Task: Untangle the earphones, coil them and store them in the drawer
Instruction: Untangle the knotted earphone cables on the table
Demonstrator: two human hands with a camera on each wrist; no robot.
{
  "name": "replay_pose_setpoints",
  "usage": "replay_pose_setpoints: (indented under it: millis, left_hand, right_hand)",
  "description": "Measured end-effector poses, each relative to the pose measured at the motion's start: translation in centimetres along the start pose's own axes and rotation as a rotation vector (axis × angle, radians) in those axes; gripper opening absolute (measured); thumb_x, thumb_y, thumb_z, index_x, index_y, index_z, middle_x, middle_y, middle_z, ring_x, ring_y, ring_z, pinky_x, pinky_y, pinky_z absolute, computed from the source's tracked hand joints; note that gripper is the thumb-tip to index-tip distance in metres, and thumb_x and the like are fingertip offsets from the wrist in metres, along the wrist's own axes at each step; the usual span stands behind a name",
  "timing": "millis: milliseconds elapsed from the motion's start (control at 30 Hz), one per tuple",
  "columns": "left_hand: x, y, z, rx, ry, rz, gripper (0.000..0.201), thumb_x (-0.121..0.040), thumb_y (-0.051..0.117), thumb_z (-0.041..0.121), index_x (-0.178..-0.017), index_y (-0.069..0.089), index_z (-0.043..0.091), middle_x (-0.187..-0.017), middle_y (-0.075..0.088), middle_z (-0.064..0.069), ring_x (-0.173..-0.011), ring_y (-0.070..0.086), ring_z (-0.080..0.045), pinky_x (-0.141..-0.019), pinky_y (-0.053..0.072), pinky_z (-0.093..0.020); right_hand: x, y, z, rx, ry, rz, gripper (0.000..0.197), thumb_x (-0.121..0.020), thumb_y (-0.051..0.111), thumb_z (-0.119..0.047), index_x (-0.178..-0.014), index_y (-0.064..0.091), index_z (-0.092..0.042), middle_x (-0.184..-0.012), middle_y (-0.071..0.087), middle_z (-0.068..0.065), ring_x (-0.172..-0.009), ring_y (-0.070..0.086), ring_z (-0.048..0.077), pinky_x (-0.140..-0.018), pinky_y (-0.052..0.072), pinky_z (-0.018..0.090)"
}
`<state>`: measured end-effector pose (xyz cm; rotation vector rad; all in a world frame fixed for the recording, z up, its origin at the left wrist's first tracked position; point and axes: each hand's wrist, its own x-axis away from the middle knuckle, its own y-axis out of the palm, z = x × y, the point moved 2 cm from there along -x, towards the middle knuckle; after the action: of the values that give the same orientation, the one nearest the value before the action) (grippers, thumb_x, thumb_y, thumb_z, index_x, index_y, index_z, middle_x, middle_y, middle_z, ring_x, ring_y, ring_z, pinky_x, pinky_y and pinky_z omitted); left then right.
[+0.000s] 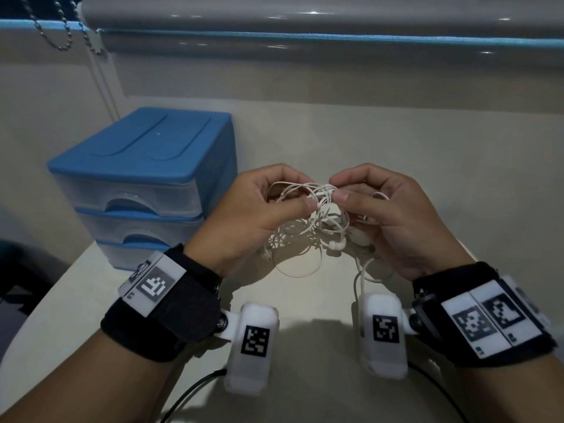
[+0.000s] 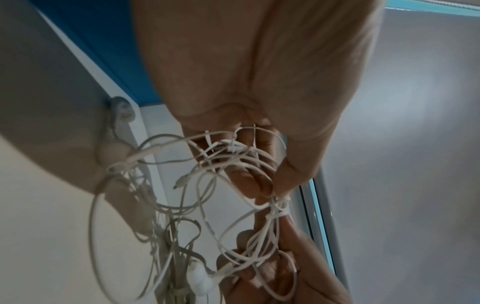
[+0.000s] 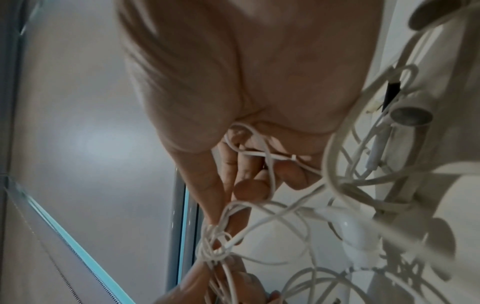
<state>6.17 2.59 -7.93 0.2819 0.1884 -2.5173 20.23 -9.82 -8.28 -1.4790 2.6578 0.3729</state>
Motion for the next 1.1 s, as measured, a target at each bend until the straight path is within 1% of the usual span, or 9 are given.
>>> replay_pose_setpoints:
  millis: [100,200,300,467,667,800,900,1033,1100]
  left_hand:
    - [0.1,-0.1,0.1,-0.052,0.022,0.022,0.013,-0.085,0.078,0.004,-0.095,0.073,0.010,-0.086,0.075,-0.003,-0.083,0.070,-0.016,-0.083,0.058,-0.032]
    - [0.1,-0.1,0.3,-0.101,0.068,0.046,0.020,-0.083,0.081,0.007,-0.101,0.071,0.005,-0.091,0.075,-0.009,-0.086,0.072,-0.019,-0.083,0.060,-0.032]
    - [0.0,-0.1,0.3,-0.143,0.107,0.064,0.025,-0.082,0.082,0.005,-0.104,0.071,0.006,-0.085,0.073,-0.001,-0.079,0.069,-0.006,-0.074,0.055,-0.019]
    - [0.0,-0.3,-0.1,-0.210,0.074,0.058,0.022,-0.081,0.084,0.009,-0.101,0.075,0.009,-0.087,0.076,0.002,-0.078,0.069,-0.003,-0.073,0.054,-0.019]
    - [-0.1,-0.2,-0.5,-0.232,0.002,0.036,0.015,-0.084,0.082,0.009,-0.098,0.077,0.009,-0.091,0.078,-0.007,-0.080,0.071,-0.009,-0.077,0.056,-0.025]
    - [-0.1,-0.1,-0.5,-0.249,-0.040,0.006,0.009,-0.088,0.077,0.007,-0.097,0.077,0.007,-0.092,0.077,-0.013,-0.084,0.073,-0.023,-0.084,0.058,-0.040]
    - [0.1,0.1,-0.6,-0.242,-0.082,-0.053,0.008,-0.090,0.076,0.015,-0.096,0.077,0.009,-0.092,0.077,-0.015,-0.084,0.072,-0.033,-0.080,0.056,-0.047]
    - [0.1,0.1,-0.7,-0.169,-0.116,-0.059,0.009,-0.092,0.073,0.015,-0.098,0.076,0.009,-0.092,0.075,-0.016,-0.083,0.067,-0.019,-0.082,0.052,-0.036]
    - [0.0,0.1,-0.7,-0.156,-0.113,-0.024,0.009,-0.093,0.072,0.018,-0.096,0.076,0.010,-0.083,0.073,-0.009,-0.078,0.065,-0.011,-0.077,0.051,-0.028]
  right_hand:
    - [0.1,0.2,0.0,0.020,-0.001,0.034,0.013,-0.075,0.076,-0.007,-0.086,0.071,-0.004,-0.082,0.060,0.023,-0.059,0.061,0.018,-0.051,0.054,0.028]
    - [0.1,0.4,0.0,0.050,-0.031,0.041,0.004,-0.081,0.075,-0.005,-0.082,0.071,-0.002,-0.076,0.053,0.020,-0.053,0.054,0.013,-0.048,0.050,0.022]
    - [0.4,0.9,-0.1,0.045,-0.027,0.011,0.019,-0.074,0.078,-0.017,-0.083,0.072,-0.001,-0.074,0.053,0.019,-0.056,0.052,0.015,-0.052,0.051,0.026]
    - [0.5,1.3,0.2,0.184,-0.049,0.020,0.032,-0.064,0.087,-0.015,-0.086,0.070,0.000,-0.075,0.068,0.016,-0.066,0.061,0.023,-0.061,0.055,0.026]
    - [0.2,1.0,0.5,0.240,-0.089,0.087,0.012,-0.079,0.073,0.013,-0.087,0.070,0.004,-0.063,0.061,0.010,-0.055,0.057,0.011,-0.057,0.050,0.016]
    - [0.1,1.0,0.6,0.359,-0.110,0.093,0.014,-0.083,0.072,0.007,-0.088,0.078,-0.005,-0.074,0.071,0.021,-0.063,0.063,0.013,-0.060,0.051,0.018]
    - [0.1,1.1,0.9,0.333,-0.075,0.057,0.003,-0.084,0.076,0.002,-0.085,0.077,-0.001,-0.076,0.072,0.024,-0.062,0.065,0.015,-0.056,0.051,0.021]
    - [0.1,1.0,1.2,0.207,-0.034,0.022,0.007,-0.087,0.071,0.005,-0.092,0.073,0.010,-0.076,0.067,0.030,-0.060,0.062,0.015,-0.055,0.050,0.019]
    - [0.0,1.0,1.2,0.227,-0.052,0.006,0.013,-0.087,0.069,0.009,-0.098,0.073,0.003,-0.083,0.067,0.026,-0.066,0.063,0.017,-0.060,0.053,0.020]
